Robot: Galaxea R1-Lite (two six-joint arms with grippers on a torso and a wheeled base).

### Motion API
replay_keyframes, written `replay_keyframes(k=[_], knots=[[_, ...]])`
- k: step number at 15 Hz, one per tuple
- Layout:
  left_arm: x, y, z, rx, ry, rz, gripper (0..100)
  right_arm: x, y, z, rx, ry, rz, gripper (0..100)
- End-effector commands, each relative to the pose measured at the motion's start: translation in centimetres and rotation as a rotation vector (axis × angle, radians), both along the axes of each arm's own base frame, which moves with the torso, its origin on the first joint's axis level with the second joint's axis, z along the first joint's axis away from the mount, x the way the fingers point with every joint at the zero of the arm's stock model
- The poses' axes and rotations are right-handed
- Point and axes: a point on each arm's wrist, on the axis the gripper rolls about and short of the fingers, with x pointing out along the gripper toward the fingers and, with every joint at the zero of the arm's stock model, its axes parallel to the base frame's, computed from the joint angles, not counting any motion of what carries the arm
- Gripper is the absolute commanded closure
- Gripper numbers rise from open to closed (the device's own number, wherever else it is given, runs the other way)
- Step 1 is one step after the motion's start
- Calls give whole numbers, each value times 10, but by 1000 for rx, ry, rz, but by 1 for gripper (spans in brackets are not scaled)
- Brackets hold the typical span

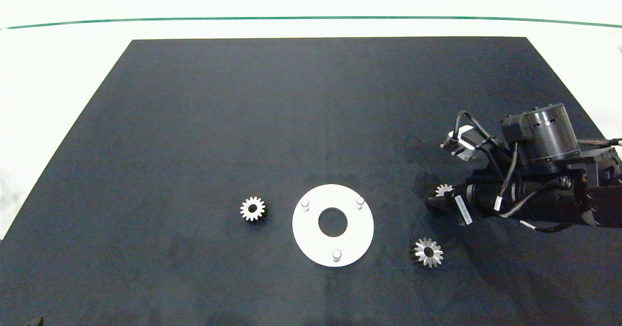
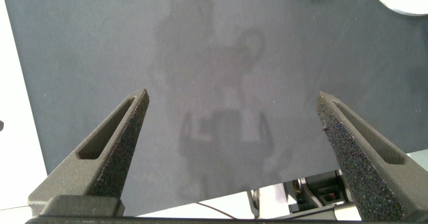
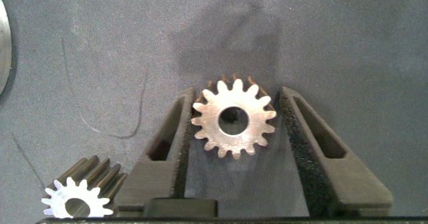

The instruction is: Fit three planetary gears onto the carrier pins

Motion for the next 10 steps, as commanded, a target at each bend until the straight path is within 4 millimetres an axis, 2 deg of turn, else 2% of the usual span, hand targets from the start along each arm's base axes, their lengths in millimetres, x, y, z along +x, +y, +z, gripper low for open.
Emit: replay_keyframes(k=[1, 8, 10], knots=[[0, 0, 0, 1, 5, -1, 0, 0, 0, 1, -1, -3, 2, 57], [0, 0, 0, 1, 3, -1, 0, -2, 0, -2, -6, 8, 1, 72], [0, 0, -1, 1, 5, -1, 0, -7, 2, 4, -3, -11, 2, 75]])
